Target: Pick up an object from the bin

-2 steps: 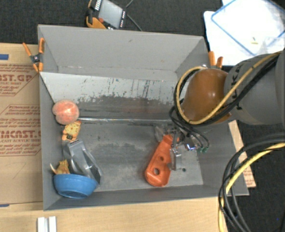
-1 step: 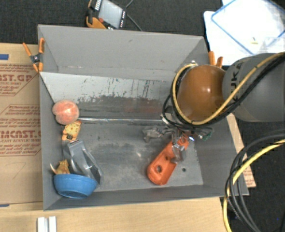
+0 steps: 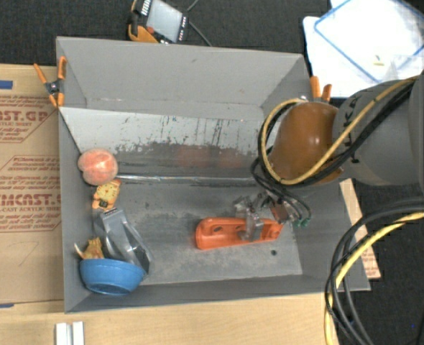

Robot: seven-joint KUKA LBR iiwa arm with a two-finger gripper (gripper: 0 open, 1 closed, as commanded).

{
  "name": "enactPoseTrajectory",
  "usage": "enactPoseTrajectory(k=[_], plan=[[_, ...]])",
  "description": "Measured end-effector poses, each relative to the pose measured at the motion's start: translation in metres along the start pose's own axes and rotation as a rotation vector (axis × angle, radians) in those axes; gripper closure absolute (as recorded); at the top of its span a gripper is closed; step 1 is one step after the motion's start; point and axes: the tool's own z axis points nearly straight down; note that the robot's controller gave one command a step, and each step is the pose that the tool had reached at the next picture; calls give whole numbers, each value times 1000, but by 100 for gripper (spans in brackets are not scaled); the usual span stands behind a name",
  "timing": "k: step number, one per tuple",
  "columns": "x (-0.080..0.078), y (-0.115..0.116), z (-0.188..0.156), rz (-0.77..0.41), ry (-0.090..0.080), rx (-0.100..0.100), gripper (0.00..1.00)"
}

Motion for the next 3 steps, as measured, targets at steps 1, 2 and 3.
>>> enactPoseTrajectory(k=[1,2,3], plan=[[0,0,0,-1,0,0,100],[2,2,-37,-2,9,-3,100],[0,1,-73,-2,0,0,100]])
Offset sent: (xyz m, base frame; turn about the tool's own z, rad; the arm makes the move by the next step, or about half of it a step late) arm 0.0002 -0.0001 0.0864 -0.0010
